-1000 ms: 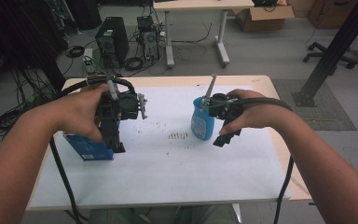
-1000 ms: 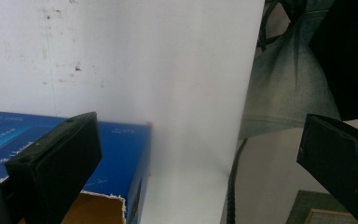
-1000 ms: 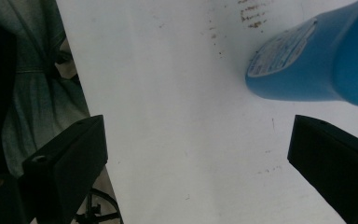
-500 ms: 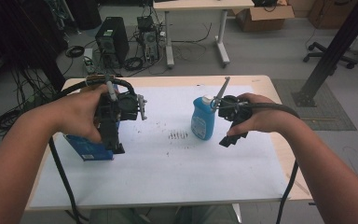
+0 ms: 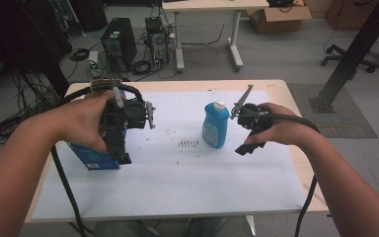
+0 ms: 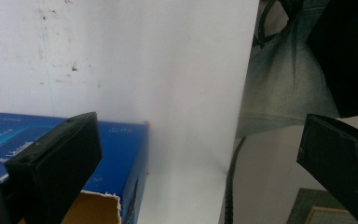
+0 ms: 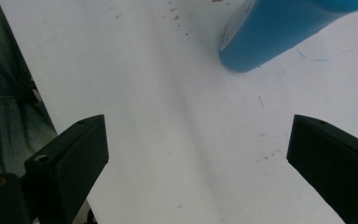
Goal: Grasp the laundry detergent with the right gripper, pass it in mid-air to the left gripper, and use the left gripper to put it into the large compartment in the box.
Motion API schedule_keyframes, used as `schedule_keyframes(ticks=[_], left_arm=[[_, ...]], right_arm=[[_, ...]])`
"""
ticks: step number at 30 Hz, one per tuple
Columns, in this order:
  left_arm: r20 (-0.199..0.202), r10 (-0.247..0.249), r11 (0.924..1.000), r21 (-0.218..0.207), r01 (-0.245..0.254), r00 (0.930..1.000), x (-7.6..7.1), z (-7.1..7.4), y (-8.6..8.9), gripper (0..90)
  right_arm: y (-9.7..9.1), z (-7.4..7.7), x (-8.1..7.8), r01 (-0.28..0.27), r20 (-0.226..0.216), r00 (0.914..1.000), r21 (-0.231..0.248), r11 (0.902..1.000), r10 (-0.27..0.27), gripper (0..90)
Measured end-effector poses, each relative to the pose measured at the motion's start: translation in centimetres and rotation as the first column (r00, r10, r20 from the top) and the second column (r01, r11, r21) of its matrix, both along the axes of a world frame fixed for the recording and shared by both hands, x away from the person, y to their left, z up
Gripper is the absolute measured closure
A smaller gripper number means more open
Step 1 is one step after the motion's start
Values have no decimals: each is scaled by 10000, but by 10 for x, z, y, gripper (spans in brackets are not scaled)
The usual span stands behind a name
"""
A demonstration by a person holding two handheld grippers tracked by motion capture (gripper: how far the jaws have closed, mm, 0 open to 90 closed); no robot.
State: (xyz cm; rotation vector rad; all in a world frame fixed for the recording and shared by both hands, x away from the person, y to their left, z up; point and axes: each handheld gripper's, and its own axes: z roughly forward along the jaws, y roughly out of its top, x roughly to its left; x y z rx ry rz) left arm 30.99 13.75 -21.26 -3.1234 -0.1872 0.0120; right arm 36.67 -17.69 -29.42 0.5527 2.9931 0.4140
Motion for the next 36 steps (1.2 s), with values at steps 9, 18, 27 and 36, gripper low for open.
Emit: schedule_keyframes(ticks=[9, 18, 27, 36], left_arm=[[88, -69, 10000, -71, 69, 9999, 0, 0, -1, 2], [64, -93, 9999, -59, 93, 9999, 1, -1, -3, 2], [80, -167, 9998, -126, 168, 9998, 0, -5, -5, 2], [80, -175, 9997, -177, 176, 9998, -5, -15, -4, 2]], right_arm=[[-9, -8, 5, 446, 171, 9988, 366, 9983, -453, 55], [-20, -15, 10, 894, 383, 9949, 848, 9924, -929, 56], [-22, -29, 15, 1196, 572, 9899, 1566, 9804, -1299, 55], [-21, -38, 22, 1514, 660, 9839, 1877, 9705, -1663, 52]])
